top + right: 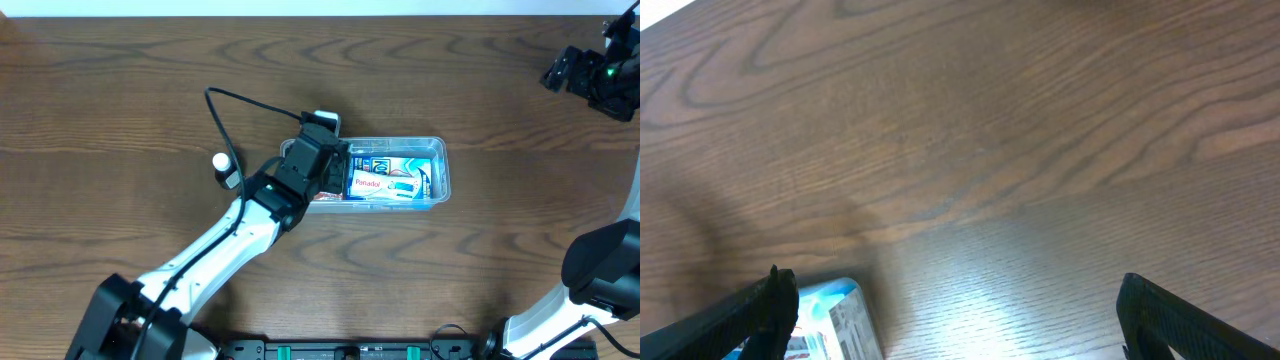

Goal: Pack container
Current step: 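Carry the green Zam-Buk box with the left gripper over the container, then lower the green box into the container and open the left gripper, then withdraw the left gripper to the white-capped bottle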

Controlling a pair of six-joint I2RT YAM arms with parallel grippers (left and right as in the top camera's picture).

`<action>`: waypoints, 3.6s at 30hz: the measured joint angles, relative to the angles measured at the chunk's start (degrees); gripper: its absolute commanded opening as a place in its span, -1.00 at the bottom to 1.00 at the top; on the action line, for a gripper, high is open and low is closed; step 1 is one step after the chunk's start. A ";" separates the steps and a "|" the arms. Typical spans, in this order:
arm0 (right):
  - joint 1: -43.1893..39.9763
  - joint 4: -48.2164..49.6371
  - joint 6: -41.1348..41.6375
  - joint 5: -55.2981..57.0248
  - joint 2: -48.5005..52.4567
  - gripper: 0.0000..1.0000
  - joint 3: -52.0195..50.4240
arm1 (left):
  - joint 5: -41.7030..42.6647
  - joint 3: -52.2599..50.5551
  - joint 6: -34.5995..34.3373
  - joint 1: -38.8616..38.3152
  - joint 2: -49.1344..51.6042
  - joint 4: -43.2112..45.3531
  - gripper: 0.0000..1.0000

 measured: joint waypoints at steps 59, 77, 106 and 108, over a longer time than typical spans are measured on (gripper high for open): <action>0.00 0.00 0.00 0.00 0.00 0.99 0.00 | -3.54 0.00 -1.86 -2.62 4.00 -2.86 0.48; 0.00 0.00 0.00 0.00 0.00 0.99 0.00 | -3.54 0.07 -1.86 -1.77 2.40 -2.62 0.57; 0.00 0.00 0.00 0.00 0.00 0.98 0.00 | -13.09 5.51 10.64 22.21 -6.62 -25.55 0.96; 0.00 0.00 0.00 0.00 0.00 0.98 0.00 | -12.92 5.51 10.82 22.21 -4.15 -25.33 0.96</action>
